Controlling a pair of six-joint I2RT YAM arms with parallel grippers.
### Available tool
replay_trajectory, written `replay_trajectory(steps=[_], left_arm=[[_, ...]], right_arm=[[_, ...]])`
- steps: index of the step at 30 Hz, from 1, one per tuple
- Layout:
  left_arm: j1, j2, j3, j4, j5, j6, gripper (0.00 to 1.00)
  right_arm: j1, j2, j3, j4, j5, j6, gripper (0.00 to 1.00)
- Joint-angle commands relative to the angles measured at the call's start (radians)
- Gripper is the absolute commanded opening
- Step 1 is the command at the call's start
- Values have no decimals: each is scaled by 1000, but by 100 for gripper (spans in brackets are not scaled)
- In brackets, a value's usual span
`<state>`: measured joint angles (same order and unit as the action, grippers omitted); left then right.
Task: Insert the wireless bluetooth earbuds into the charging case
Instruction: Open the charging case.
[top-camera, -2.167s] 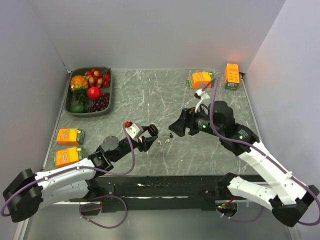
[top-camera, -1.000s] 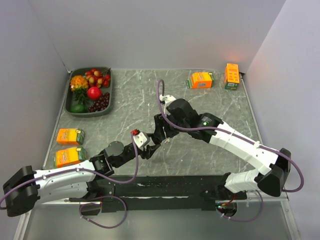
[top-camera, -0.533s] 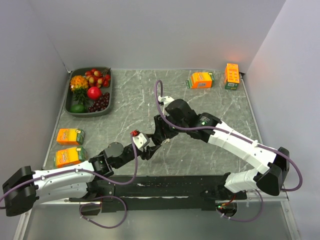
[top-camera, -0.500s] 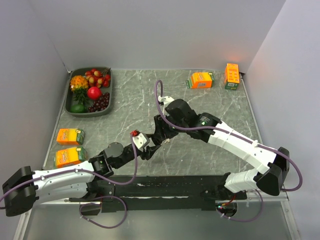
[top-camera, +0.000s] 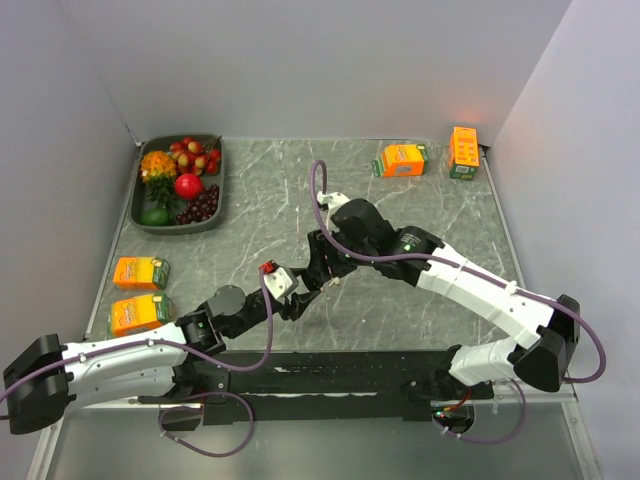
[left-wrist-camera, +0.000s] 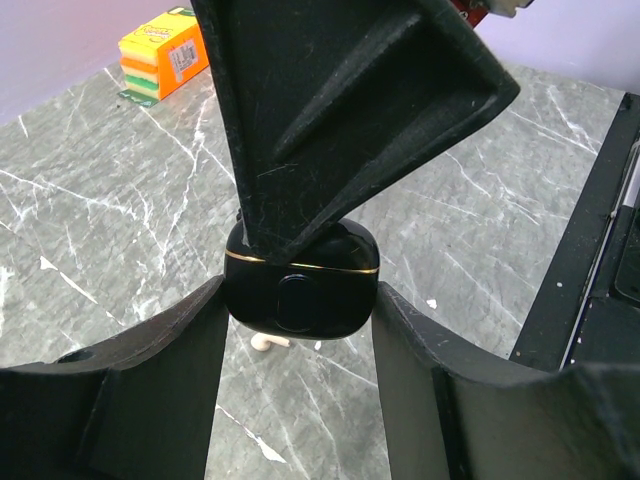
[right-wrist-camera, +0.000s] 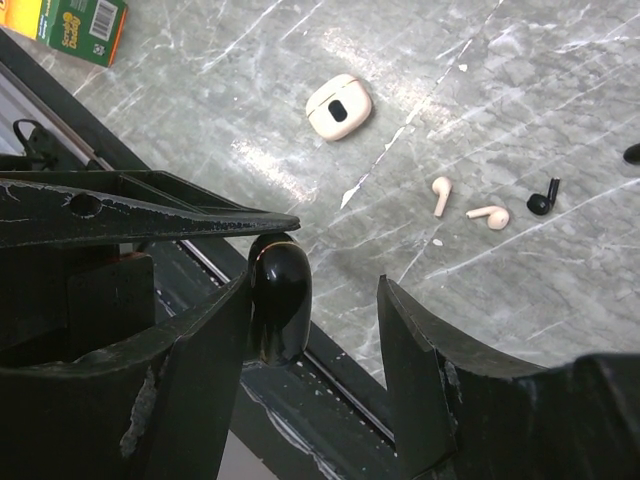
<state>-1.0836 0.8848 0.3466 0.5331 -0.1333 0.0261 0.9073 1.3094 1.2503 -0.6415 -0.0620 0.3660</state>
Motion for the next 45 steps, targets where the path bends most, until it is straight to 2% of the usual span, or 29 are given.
replay_trajectory(steps=[1, 17, 29, 34, 39, 41, 45], left_arm=[[-4, -26, -4, 30, -23, 11, 1], [-7, -23, -8, 30, -25, 8, 1], [-10, -18, -1, 36, -23, 9, 1], [-9, -20, 2, 38, -20, 8, 1], [-12, -26, 3, 34, -20, 8, 1], [-10, -27, 5, 31, -20, 9, 1], [-10, -29, 6, 27, -19, 8, 1]], right_arm=[[1, -47, -8, -23, 36, 2, 61], [-30, -73, -23, -24, 30, -1, 62], [-30, -116, -72, 135, -242, 13, 63], [-30, -93, -71, 126, -239, 14, 57], [-28, -72, -63, 92, -197, 13, 55], [-30, -67, -60, 86, -185, 13, 55], [-30, -76, -60, 82, -145, 19, 63]])
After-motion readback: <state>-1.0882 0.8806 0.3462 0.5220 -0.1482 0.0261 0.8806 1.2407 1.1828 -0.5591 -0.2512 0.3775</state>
